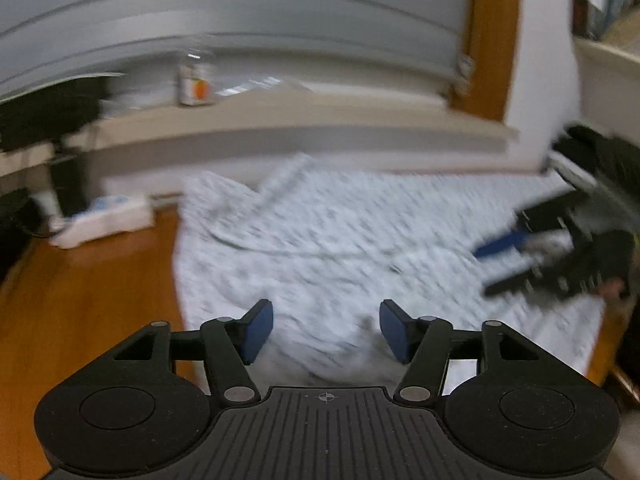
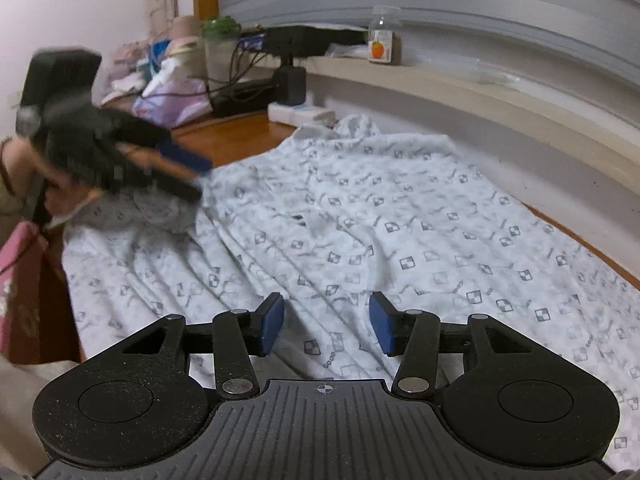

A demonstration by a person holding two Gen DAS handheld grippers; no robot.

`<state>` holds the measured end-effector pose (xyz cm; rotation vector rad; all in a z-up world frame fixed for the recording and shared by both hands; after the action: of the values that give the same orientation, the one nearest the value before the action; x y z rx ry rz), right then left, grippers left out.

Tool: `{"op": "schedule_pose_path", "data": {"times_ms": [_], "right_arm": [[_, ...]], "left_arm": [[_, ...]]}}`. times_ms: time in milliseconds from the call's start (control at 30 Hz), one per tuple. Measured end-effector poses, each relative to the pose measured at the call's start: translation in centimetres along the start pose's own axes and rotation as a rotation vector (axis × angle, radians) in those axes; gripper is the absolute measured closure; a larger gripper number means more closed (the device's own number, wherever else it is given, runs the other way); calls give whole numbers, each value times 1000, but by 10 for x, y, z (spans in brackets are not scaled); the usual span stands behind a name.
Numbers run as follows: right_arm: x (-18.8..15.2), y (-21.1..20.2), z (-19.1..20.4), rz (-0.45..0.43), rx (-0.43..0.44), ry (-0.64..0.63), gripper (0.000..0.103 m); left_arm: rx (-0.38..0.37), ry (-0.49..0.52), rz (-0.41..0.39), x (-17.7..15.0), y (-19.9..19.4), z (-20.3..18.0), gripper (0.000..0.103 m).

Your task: Fold clothes

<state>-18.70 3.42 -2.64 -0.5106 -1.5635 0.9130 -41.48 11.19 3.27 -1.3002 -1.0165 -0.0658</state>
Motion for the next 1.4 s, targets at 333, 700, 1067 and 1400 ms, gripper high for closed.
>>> {"op": "schedule_pose_path", "data": {"times_ms": [333,700,1067,1400], "right_arm": [[-8,8,1,-37,-42,-4,46],[-8,-26,2,-114,32,-3,46],[-12,-11,18,4,140,-94,97],[3,-22,-7,-28,40,-36,66]], "left_arm": [[-15,-62,50,7,27,20,93],[-54,-13,44,-5,-37,20,94],[-67,-40,67,-16,-32,39,81],[-13,-171,-55,54,15,92,47]]}}
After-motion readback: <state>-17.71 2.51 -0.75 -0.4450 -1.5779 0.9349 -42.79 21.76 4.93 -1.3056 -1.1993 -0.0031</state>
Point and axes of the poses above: each gripper's, at about its wrist camera, not at the fingertips, and y roughly the way its jaws point, z to its left, x to its top, the point moved 4 cm from there along y, roughly the way its jaws point, and after that the axes turned 15 degrees about z, right-handed, at the moved point
